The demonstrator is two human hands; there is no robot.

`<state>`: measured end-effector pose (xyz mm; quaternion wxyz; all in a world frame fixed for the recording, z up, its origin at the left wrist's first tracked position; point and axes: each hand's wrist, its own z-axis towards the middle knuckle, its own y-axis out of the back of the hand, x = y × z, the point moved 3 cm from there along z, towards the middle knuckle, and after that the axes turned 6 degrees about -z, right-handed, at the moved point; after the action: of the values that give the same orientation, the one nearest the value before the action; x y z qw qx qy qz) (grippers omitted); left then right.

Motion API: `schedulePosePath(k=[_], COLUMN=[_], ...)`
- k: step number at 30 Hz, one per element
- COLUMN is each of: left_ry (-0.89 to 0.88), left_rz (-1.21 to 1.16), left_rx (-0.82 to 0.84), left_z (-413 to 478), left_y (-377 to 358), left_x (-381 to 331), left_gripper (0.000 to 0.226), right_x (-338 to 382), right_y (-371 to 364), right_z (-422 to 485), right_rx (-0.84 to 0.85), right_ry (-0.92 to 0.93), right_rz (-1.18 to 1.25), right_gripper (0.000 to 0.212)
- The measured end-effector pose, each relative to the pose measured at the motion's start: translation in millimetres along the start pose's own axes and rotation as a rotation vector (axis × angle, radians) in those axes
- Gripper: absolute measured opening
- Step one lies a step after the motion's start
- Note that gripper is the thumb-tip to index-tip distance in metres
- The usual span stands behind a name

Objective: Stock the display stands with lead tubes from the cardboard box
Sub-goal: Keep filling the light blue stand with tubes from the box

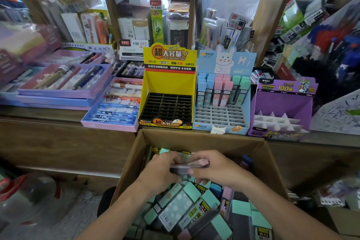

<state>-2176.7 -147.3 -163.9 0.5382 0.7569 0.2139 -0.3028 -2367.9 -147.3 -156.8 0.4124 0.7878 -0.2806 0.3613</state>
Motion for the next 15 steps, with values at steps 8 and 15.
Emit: schedulePosePath(k=[8,15], left_ry=[0.003,0.145], left_rz=[0.064,-0.086], left_rx=[-0.130,-0.097], left_z=[0.6,-1.6], left_y=[-2.8,-2.6], left_x=[-9.0,0.2], left_gripper=[0.035,0.037], right_x=[-10.2,-12.8], right_y=[0.4,4.3], right_z=[-9.5,-11.6], right_rx=[-0.056,-0.112], right_ry=[-0.098,-0.184], right_rz=[0.223,0.294], right_gripper=[0.018,0.012])
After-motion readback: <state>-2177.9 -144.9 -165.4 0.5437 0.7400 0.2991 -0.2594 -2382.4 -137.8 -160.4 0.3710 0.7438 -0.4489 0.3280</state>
